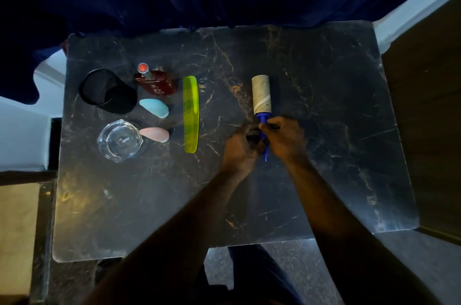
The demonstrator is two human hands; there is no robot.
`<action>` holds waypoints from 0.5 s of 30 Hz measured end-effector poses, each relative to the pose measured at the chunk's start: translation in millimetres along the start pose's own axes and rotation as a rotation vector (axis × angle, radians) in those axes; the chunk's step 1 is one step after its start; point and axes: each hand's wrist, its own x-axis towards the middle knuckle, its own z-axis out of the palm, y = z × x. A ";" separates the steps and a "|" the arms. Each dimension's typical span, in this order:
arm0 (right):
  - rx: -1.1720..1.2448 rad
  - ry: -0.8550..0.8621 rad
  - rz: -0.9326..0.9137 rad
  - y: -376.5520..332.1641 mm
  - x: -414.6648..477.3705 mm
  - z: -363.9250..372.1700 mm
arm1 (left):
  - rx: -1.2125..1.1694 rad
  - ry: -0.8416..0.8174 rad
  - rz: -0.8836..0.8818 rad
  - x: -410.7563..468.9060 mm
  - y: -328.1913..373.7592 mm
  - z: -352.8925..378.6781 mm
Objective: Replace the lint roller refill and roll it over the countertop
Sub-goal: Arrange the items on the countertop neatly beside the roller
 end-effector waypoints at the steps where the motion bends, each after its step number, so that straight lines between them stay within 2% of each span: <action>1: 0.023 0.005 0.000 -0.3 0.1 0.8 | -0.004 0.010 0.006 -1.9 -0.5 -1.1; 10: 0.350 -0.092 -0.011 -31.3 -10.5 45.0 | -0.069 0.250 0.040 -25.6 -15.3 -38.1; 15: 0.362 -0.129 -0.056 -52.3 -9.4 78.1 | -0.031 0.330 -0.021 -31.0 -27.3 -64.8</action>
